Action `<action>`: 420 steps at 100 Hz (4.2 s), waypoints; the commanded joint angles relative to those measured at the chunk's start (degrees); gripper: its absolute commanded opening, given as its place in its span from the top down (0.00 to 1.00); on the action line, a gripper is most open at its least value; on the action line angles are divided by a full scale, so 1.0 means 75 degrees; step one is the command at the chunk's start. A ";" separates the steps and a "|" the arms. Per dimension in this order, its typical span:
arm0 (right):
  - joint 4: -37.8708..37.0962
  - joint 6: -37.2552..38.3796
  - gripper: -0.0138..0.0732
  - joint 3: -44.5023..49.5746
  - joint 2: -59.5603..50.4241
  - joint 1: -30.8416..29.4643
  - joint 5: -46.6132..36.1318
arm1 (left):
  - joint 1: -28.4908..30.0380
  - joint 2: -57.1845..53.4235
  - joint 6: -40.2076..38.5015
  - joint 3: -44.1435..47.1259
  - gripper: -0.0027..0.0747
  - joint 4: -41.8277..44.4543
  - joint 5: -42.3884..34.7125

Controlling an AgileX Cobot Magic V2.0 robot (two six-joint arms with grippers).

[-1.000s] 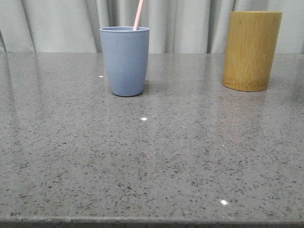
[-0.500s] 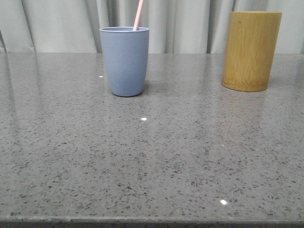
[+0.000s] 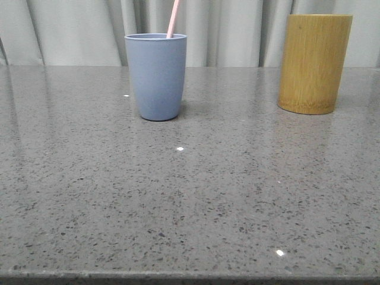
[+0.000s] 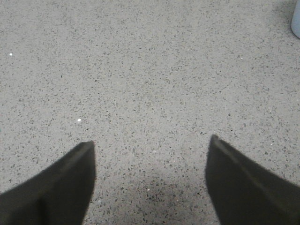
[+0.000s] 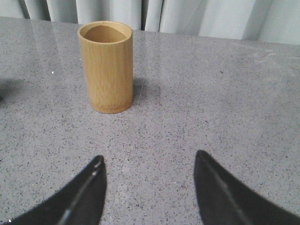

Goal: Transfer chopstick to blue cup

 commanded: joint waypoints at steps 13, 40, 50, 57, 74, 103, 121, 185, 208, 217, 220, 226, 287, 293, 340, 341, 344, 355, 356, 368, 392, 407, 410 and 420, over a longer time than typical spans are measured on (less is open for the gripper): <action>-0.0133 0.0024 0.78 -0.0166 0.0064 -0.0049 -0.0671 | 0.0017 0.0012 -0.0089 -0.0188 0.74 0.0067 -0.0466; -0.0133 0.0024 0.92 -0.0166 0.0064 -0.0049 -0.0646 | 0.0017 0.0012 -0.0089 -0.0188 0.99 0.0067 -0.0466; -0.0133 0.0024 0.92 -0.0166 0.0064 -0.0049 -0.0646 | 0.0017 0.0012 -0.0089 -0.0188 0.99 0.0067 -0.0466; -0.0133 0.0024 0.92 -0.0166 0.0064 -0.0049 -0.0646 | 0.0017 0.0012 -0.0089 -0.0188 0.99 0.0067 -0.0466; -0.0133 0.0024 0.92 -0.0166 0.0064 -0.0049 -0.0646 | 0.0017 0.0012 -0.0089 -0.0188 0.99 0.0067 -0.0466; -0.0133 0.0024 0.92 -0.0166 0.0064 -0.0049 -0.0646 | 0.0017 0.0012 -0.0089 -0.0188 0.99 0.0067 -0.0466; -0.0133 0.0024 0.92 -0.0166 0.0064 -0.0049 -0.0646 | 0.0017 -0.0193 -0.0074 0.0102 0.99 0.0284 -0.1105; -0.0133 0.0024 0.92 -0.0166 0.0064 -0.0049 -0.0639 | 0.0934 -0.4637 0.0167 0.4397 0.99 -0.0152 -0.5468; -0.0133 0.0024 0.92 -0.0166 0.0064 -0.0049 -0.0604 | 0.0941 -0.4590 0.0180 0.5182 0.99 -0.0165 -0.6196; -0.0133 0.0024 0.92 -0.0166 0.0064 -0.0049 -0.0595 | 0.0941 -0.4590 0.0180 0.5192 0.99 -0.0136 -0.6083; -0.0133 0.0024 0.92 -0.0166 0.0064 -0.0049 -0.0595 | 0.0941 -0.4590 0.0180 0.5192 0.99 -0.0099 -0.6109; -0.0133 0.0024 0.92 -0.0166 0.0064 -0.0049 -0.0587 | 0.0941 -0.4590 0.0180 0.5192 0.99 0.0033 -0.6126; -0.0133 0.0024 0.92 -0.0166 0.0064 -0.0049 -0.0587 | 0.0941 -0.4590 0.0180 0.5192 0.99 0.0014 -0.6126; -0.0133 0.0024 0.92 -0.0166 0.0064 -0.0049 -0.0587 | 0.0941 -0.4590 0.0180 0.5192 0.99 0.0014 -0.6126; -0.0428 -0.0028 0.92 0.0720 -0.0374 -0.0049 -0.1826 | 0.0941 -0.4590 0.0180 0.5192 0.99 0.0014 -0.6126; -0.0428 -0.0028 0.92 0.0838 -0.0434 -0.0049 -0.1901 | 0.0941 -0.4590 0.0180 0.5192 0.99 0.0014 -0.6126; -0.0428 -0.0028 0.92 0.1088 -0.0567 -0.0049 -0.2188 | 0.0941 -0.4590 0.0180 0.5192 0.99 0.0014 -0.6126; -0.0419 -0.0028 0.92 0.2106 -0.1153 -0.0049 -0.3221 | 0.0941 -0.4590 0.0180 0.5192 0.99 0.0014 -0.6126; -0.0419 -0.0028 0.92 0.2168 -0.1191 -0.0049 -0.3335 | 0.0941 -0.4590 0.0180 0.5192 0.99 0.0014 -0.6126; -0.0390 -0.0028 0.92 0.3149 -0.1858 -0.0064 -0.4174 | 0.0941 -0.4590 0.0180 0.5192 0.99 0.0014 -0.6126; -0.0033 -0.0028 0.92 0.4365 -0.2243 -0.0150 -0.5305 | 0.0941 -0.4590 0.0180 0.5192 0.99 0.0014 -0.6126; -0.0003 -0.0028 0.92 0.4336 -0.2243 -0.0242 -0.5416 | 0.0941 -0.4590 0.0180 0.5192 0.99 0.0014 -0.6126; -0.0003 -0.0028 0.92 0.4336 -0.2243 -0.0271 -0.5464 | 0.0941 -0.4590 0.0180 0.5192 0.99 0.0014 -0.6126; -0.0003 -0.0028 0.92 0.4336 -0.2243 -0.0289 -0.5458 | 0.0941 -0.4590 0.0180 0.5192 0.99 0.0014 -0.6126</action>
